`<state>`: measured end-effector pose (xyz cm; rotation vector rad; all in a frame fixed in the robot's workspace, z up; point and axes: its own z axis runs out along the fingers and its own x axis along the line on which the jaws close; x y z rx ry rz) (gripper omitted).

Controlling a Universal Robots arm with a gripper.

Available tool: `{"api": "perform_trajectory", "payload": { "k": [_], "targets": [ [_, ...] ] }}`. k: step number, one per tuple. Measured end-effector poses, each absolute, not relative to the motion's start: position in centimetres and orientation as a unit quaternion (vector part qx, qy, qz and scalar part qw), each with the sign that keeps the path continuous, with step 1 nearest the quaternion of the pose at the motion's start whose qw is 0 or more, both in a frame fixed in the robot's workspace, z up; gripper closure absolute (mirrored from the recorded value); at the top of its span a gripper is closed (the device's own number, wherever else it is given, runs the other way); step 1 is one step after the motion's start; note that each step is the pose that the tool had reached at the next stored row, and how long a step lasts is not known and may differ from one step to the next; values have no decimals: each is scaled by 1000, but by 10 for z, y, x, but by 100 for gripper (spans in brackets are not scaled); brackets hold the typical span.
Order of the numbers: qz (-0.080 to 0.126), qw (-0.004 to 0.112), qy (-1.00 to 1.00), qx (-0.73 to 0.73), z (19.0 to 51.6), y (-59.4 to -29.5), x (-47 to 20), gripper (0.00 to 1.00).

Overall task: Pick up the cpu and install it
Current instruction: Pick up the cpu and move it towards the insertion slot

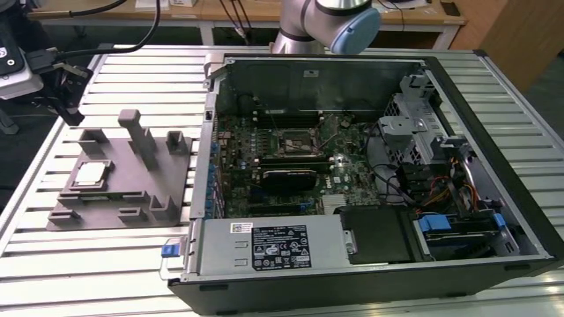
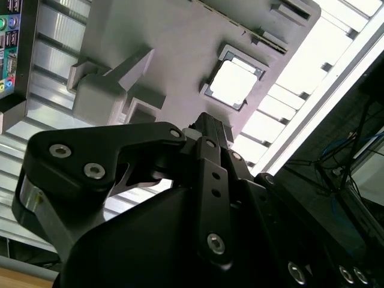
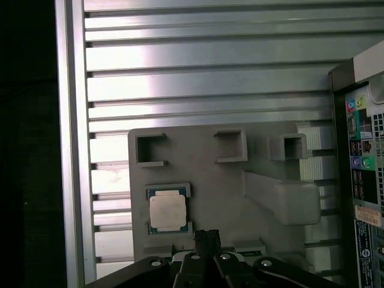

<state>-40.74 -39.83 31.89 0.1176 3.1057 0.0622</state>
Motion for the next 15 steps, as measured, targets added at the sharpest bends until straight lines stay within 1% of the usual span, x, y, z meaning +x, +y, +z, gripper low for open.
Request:
{"api": "perform_trajectory", "payload": {
  "k": [15],
  "targets": [
    [20, 17, 999, 38, 310, -398, -416, 89]
  ]
}}
